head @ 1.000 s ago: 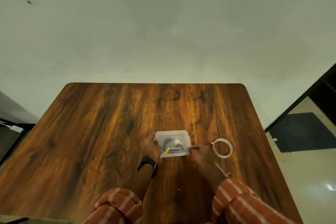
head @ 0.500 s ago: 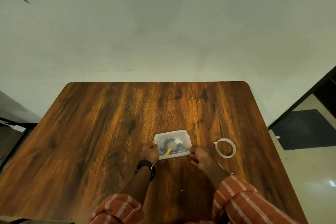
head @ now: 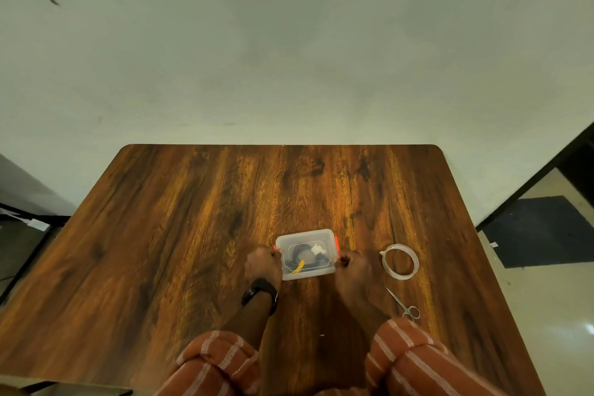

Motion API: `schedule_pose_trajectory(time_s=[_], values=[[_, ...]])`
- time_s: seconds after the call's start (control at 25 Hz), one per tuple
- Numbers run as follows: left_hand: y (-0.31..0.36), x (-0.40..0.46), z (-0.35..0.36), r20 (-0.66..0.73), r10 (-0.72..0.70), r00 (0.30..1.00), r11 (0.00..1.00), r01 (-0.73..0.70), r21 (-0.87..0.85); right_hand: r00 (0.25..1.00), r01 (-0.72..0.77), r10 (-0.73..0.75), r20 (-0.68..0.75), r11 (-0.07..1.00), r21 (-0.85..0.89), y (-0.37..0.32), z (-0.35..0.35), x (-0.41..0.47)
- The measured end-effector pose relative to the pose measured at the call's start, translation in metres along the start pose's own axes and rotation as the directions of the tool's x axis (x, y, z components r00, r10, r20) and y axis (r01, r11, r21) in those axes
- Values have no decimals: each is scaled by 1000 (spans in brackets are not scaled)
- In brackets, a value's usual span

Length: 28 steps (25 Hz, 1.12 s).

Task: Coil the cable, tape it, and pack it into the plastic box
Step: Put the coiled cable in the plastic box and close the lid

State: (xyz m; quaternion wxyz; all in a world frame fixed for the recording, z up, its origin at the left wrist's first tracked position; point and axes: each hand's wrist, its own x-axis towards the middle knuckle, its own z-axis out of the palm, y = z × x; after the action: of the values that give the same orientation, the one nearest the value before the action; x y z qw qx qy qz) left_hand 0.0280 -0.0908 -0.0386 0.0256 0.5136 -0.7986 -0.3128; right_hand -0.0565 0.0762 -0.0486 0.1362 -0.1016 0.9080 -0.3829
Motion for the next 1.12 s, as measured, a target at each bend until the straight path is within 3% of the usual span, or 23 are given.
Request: schedule_pose_trajectory(time_s=[0.08,0.2,0.28,0.36,0.48,0.56,0.64,0.72,0.8,0.92,1.0,1.12], values=[[4,2,-2,30,22,999,998,-24,52,999,32,-32,-1,999,-17,0,-1,1],[2,2,-1,17,75,997,996,-74,-52,991,117,-121,-62,991,-59,23,-23,-6],[-2,-3,-1,5,107,994,985,-105,-136,990,54,-80,-120,977,-208,49,-47,-10],[-6,-10,-3,-9,128,992,976,-128,-175,990,-90,60,-125,964,-250,66,-66,-10],[-9,-21,-6,-10,119,993,957,-117,-265,991,-107,113,-69,991,85,61,-72,-8],[-9,-23,-7,-14,92,996,936,-91,-341,994,-28,47,-97,983,183,47,-70,-10],[-9,-25,-7,-23,59,998,922,-63,-383,979,166,-160,-126,985,39,29,-61,-8],[-9,-26,-7,1,42,999,917,-38,-397,923,381,-384,4,914,-138,7,-39,-1],[-11,-27,-6,39,45,998,913,-26,-407,825,564,-538,173,768,-304,-14,-11,4],[-10,-28,-8,37,46,998,902,-25,-430,783,618,-527,330,719,-317,-32,22,4],[-9,-30,-10,28,53,998,897,-35,-440,797,585,-443,410,734,-345,-33,34,4],[-11,-29,-11,45,42,998,899,-18,-437,790,609,-494,363,701,-371,-20,23,-1]])
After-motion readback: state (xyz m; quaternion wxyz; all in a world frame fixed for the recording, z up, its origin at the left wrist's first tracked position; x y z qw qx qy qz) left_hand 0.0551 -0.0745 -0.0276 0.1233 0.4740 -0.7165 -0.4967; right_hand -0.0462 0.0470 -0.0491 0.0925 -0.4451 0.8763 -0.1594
